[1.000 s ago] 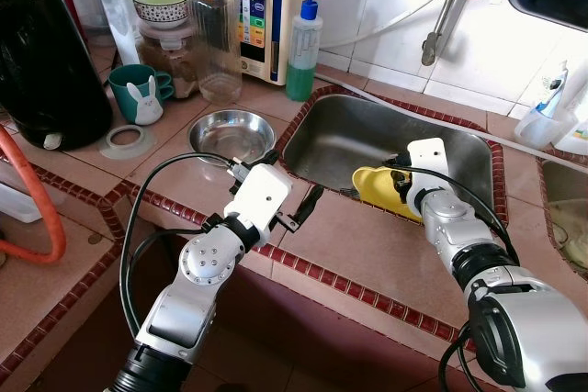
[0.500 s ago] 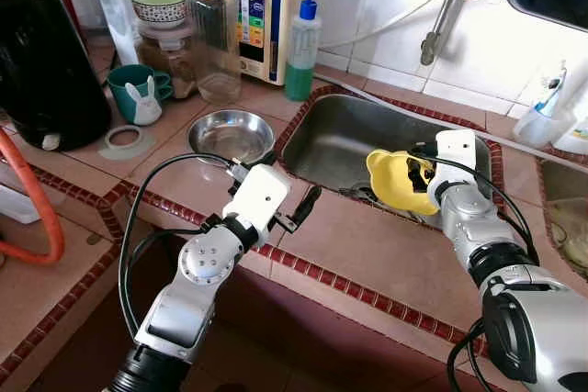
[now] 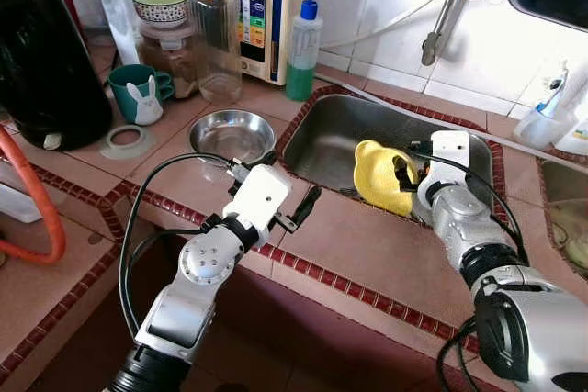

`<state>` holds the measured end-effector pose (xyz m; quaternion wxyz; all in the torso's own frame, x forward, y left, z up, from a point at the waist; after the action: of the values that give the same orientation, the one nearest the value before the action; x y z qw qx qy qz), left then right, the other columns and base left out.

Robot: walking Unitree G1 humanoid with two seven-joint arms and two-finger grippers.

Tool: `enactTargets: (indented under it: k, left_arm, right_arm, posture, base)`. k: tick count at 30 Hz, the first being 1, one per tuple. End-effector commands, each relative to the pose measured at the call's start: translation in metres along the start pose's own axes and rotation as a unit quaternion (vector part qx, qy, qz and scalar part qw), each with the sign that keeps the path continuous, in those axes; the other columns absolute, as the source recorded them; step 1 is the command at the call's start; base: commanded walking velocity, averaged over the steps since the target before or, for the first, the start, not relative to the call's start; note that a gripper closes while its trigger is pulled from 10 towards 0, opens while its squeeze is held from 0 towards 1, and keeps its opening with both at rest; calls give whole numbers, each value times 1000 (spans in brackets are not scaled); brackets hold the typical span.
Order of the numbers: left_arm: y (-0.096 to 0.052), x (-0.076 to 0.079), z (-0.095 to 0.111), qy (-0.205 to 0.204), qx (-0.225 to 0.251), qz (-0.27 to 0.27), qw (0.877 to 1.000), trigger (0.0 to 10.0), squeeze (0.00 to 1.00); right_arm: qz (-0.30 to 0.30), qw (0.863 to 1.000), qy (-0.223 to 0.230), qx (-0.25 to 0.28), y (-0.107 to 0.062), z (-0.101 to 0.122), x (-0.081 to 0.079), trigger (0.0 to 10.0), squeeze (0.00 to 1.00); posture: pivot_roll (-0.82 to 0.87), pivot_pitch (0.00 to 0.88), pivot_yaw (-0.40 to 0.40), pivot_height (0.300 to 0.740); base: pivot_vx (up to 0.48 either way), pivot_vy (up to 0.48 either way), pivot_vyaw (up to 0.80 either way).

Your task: Kitchen organization

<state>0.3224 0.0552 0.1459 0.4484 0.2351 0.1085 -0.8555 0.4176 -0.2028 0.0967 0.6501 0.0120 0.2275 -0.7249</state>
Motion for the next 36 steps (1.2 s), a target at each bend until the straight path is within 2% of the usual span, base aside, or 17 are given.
enactTargets:
  k: [1,2,3,4,8,9,10,14,15,17,18,19,22,29,30,31,36]
  left_arm:
    - [2,3,4,7,5,-7,1000,10000,953]
    - [2,3,4,7,6,-7,1000,10000,957]
    - [2,3,4,7,6,-7,1000,10000,957]
    - [2,4,4,7,6,-7,1000,10000,957]
    - [2,3,4,7,5,-6,1000,10000,953]
    - [2,4,4,7,5,-6,1000,10000,953]
    - [2,4,4,7,4,-6,1000,10000,953]
    - [2,4,4,6,4,-5,1000,10000,949]
    - [2,4,4,6,5,-5,1000,10000,949]
    - [2,4,4,6,5,-5,1000,10000,945]
    - [2,5,4,7,6,-5,1000,10000,941]
    - [3,5,5,8,6,-6,1000,10000,937]
    - [3,6,5,8,7,-6,1000,10000,929]
    - [3,5,5,7,6,-2,1000,10000,914]
    - [3,6,5,7,6,-2,1000,10000,914]
    - [4,6,5,8,7,-2,1000,10000,902]
    - [4,6,5,8,7,-2,1000,10000,882]
  right_arm:
    - [2,1000,4,-3,1,5,-2,10000,910]
    - [2,1000,11,-5,1,4,-2,10000,224]
    - [2,1000,14,-5,1,4,-2,10000,224]
    - [-1,1000,14,-7,1,3,0,10000,0]
    - [14,998,47,-40,0,-8,-3,10000,0]
    - [21,990,131,-55,0,-11,-6,10000,0]
    - [30,984,161,-65,0,-12,-9,10000,0]
    - [17,998,45,-50,0,-9,-3,10000,0]
    - [9,999,-32,-31,1,-2,-1,10000,0]
    - [30,995,-95,-3,1,7,-10,10000,0]
    - [27,985,-164,33,1,19,-12,10000,0]
    - [25,981,-187,42,1,22,-13,10000,0]
    - [84,983,-160,43,0,20,-30,10000,0]
    - [102,965,-229,79,-2,25,-40,10000,0]
    - [103,967,-221,77,-2,25,-40,10000,0]
    - [106,977,-179,46,-1,18,-37,10000,0]
    - [112,989,-93,-37,0,-5,-34,10000,0]
  posture:
    - [378,0,-80,740]
    - [379,0,-81,740]
    - [379,0,-81,740]
    - [379,0,-82,740]
    - [377,0,-83,740]
    - [378,0,-86,740]
    - [376,0,-86,740]
    - [376,0,-87,740]
    - [376,0,-89,740]
    - [373,0,-88,740]
    - [373,0,-90,740]
    - [373,0,-90,740]
    - [371,0,-92,740]
    - [366,0,-96,740]
    - [366,0,-96,740]
    - [367,0,-97,740]
    - [365,0,-101,740]
  base:
    - [0,0,0]
    - [0,0,0]
    - [0,0,0]
    - [0,0,0]
    - [0,0,0]
    - [0,0,0]
    - [0,0,0]
    - [0,0,0]
    - [0,0,0]
    - [0,0,0]
    - [0,0,0]
    - [0,0,0]
    - [0,0,0]
    - [0,0,0]
    - [0,0,0]
    - [0,0,0]
    - [0,0,0]
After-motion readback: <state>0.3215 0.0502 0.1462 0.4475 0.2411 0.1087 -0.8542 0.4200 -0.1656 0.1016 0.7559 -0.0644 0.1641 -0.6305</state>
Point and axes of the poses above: a point about 5 cm out from each wrist's last joint towards the gripper, its own y axis pointing out of the wrist towards the gripper, its own z axis along the axis of the wrist's last joint, x = y × z, the point moved 4 cm from there along y, pointing out of the wrist towards the gripper, and after that the axes turned 12 degrees about y, right-handed, at the moved point
